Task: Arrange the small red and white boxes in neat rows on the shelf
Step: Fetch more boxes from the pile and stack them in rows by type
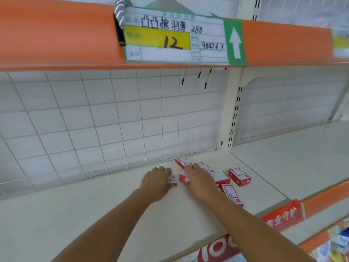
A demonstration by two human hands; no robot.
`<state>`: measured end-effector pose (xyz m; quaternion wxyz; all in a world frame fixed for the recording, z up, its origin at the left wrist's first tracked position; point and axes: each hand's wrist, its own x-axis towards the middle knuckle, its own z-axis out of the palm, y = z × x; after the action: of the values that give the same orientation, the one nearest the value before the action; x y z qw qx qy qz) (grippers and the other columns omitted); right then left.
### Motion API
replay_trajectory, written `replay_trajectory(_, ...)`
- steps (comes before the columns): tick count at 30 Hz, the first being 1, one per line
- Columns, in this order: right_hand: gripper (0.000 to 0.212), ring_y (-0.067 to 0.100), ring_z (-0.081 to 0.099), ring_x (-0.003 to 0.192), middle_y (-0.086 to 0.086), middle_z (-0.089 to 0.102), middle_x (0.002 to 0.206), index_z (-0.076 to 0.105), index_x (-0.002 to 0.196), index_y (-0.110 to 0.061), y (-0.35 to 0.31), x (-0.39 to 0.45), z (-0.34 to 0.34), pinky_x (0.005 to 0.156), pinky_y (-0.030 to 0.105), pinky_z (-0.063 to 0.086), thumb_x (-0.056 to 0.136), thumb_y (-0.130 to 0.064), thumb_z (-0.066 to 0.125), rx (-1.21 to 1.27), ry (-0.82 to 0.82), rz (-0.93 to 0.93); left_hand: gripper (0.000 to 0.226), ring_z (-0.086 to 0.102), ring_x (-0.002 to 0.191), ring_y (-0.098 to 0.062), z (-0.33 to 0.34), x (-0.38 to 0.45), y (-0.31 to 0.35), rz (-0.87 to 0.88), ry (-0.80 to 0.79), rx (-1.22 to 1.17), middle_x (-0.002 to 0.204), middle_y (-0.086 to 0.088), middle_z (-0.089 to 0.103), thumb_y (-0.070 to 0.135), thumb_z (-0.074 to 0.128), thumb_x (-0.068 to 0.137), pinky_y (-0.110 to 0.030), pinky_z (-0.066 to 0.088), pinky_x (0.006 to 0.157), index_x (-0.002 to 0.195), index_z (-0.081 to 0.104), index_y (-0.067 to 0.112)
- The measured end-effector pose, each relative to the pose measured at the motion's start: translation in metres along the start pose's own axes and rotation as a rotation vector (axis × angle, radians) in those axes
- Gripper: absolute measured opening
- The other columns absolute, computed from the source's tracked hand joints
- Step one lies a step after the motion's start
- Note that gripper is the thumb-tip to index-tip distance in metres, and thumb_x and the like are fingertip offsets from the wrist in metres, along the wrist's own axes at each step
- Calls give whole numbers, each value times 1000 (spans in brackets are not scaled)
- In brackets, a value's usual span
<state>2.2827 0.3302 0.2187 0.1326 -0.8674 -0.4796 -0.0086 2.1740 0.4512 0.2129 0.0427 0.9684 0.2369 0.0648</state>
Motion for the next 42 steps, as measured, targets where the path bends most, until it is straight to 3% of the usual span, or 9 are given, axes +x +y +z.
replay_trajectory(3,49,26,48,121,5,41,137,36,139,-18,-5,-7,2,91,37,44,93,-16,52,55,-14,-78,38,46,112,-18,-4,-20,3,-89,16,-73,121,2,50,42,50,93,-31,41,84,127,45,24)
replay_trajectory(7,45,25,51,116,1,46,133,41,137,-21,-23,-16,5,86,35,46,94,-13,50,139,-6,-222,34,47,109,-21,-12,-61,-5,-219,87,-147,117,-1,51,34,52,94,-32,43,82,126,48,21)
replay_trajectory(13,43,24,49,120,1,51,135,45,136,-22,-78,-41,12,95,36,44,94,-13,49,223,-53,-395,31,50,104,-23,-27,-143,-32,-419,173,-157,112,-3,53,27,56,93,-29,39,73,122,52,18)
replay_trajectory(23,46,21,49,120,-1,51,137,44,137,-22,-192,-91,9,93,34,41,92,-16,55,296,-83,-663,31,52,103,-27,-64,-274,-68,-676,321,-124,109,-7,54,25,59,90,-33,42,74,119,55,16)
replay_trajectory(29,47,19,47,123,-4,50,137,45,136,-24,-281,-144,13,93,28,38,91,-16,53,300,-119,-784,34,51,106,-28,-82,-384,-93,-802,368,-100,112,-8,54,26,59,90,-36,43,82,122,53,15)
replay_trajectory(38,46,21,50,119,-2,52,135,45,136,-23,-419,-244,42,93,28,39,92,-16,52,357,-195,-953,38,48,110,-22,-96,-565,-133,-1021,372,17,118,2,51,29,55,91,-30,43,73,128,47,26)
replay_trajectory(42,49,18,47,126,-4,48,141,42,140,-24,-473,-277,53,97,27,38,93,-18,53,351,-232,-1023,35,46,111,-19,-98,-625,-144,-1110,384,33,120,3,51,34,56,91,-31,44,82,124,49,26)
